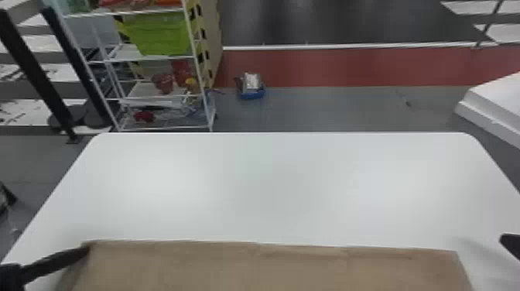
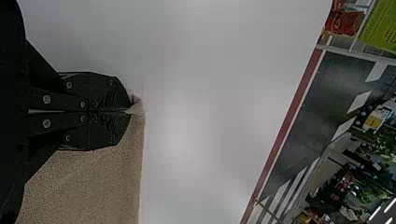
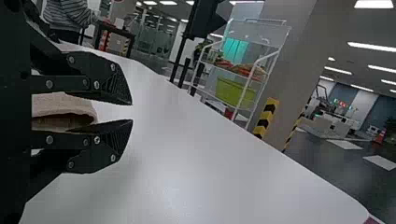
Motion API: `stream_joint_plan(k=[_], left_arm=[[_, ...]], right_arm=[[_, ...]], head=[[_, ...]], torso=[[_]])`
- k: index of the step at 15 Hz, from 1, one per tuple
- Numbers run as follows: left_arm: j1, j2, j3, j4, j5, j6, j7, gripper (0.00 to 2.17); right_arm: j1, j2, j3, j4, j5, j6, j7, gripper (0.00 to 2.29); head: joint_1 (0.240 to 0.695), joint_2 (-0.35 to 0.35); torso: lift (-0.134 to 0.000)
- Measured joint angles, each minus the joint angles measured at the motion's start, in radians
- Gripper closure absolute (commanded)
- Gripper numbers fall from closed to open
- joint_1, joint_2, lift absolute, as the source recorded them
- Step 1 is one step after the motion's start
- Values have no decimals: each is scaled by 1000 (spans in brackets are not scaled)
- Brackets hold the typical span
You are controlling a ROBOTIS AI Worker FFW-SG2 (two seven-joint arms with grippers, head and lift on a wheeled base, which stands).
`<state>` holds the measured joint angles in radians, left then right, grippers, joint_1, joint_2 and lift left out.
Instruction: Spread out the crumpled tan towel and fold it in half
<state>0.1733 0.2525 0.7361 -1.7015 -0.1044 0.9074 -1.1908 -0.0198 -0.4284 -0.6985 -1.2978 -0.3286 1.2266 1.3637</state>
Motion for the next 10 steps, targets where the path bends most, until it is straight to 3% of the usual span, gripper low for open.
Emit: stream_joint_plan(k=[5,10], left_arm=[[-1,0,4,2,1,-2,-2,1355],[1,-2,6,-1,3,-3,-10,1359]], right_arm=[[6,-15,8,-4,6,5,0,883],[79,-4,84,-134,25,49,0,883]], head=[[695,68],[695,117]], torso=[[-124],[-124]])
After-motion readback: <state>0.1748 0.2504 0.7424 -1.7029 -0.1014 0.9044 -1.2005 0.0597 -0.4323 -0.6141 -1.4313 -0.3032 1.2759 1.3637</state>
